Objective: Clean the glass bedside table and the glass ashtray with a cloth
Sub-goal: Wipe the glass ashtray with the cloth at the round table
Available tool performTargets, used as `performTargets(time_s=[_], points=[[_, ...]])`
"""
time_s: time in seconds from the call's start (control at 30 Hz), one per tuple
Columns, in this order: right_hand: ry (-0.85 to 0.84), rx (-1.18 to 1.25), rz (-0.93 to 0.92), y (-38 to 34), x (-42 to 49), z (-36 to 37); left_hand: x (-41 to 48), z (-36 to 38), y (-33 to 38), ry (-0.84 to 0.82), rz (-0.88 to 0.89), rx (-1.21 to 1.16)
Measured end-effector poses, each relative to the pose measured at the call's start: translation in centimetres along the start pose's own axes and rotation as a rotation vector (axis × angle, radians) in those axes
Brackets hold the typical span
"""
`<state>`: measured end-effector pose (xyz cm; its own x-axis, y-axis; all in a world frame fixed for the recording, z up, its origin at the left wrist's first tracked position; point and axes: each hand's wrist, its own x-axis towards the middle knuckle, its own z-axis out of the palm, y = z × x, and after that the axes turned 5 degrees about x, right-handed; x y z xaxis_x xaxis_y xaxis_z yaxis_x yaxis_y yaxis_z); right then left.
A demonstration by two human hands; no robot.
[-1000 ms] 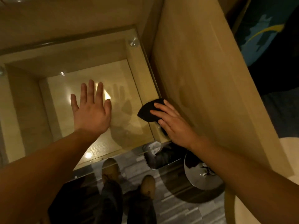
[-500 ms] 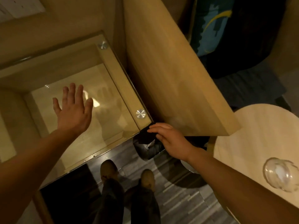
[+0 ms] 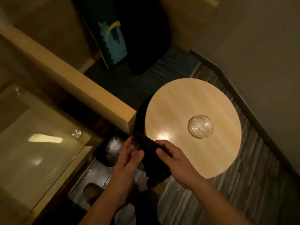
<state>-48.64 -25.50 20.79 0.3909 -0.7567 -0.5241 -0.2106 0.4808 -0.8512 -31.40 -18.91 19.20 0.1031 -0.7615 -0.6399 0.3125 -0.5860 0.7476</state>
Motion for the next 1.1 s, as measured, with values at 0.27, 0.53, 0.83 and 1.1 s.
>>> performTargets(time_s=[0.27, 0.53, 0.83, 1.1], points=[[0.028, 0.64, 0.147, 3.1, -3.9, -11.5, 6.9, 10.9, 0.8, -0.292, -0.245, 0.064], [0.554, 0.322, 0.274, 9.8, -0.7, -17.2, 11.7, 17.6, -2.9, -0.007, -0.095, 0.587], [0.819, -0.24, 0.324, 13.0, 2.6, -16.9, 14.9, 16.4, -5.8, -0.029, 0.046, 1.172], [0.901, -0.148, 0.205, 10.1, 6.2, -21.1, 21.5, 21.6, -2.0, 0.002, 0.231, 1.151]])
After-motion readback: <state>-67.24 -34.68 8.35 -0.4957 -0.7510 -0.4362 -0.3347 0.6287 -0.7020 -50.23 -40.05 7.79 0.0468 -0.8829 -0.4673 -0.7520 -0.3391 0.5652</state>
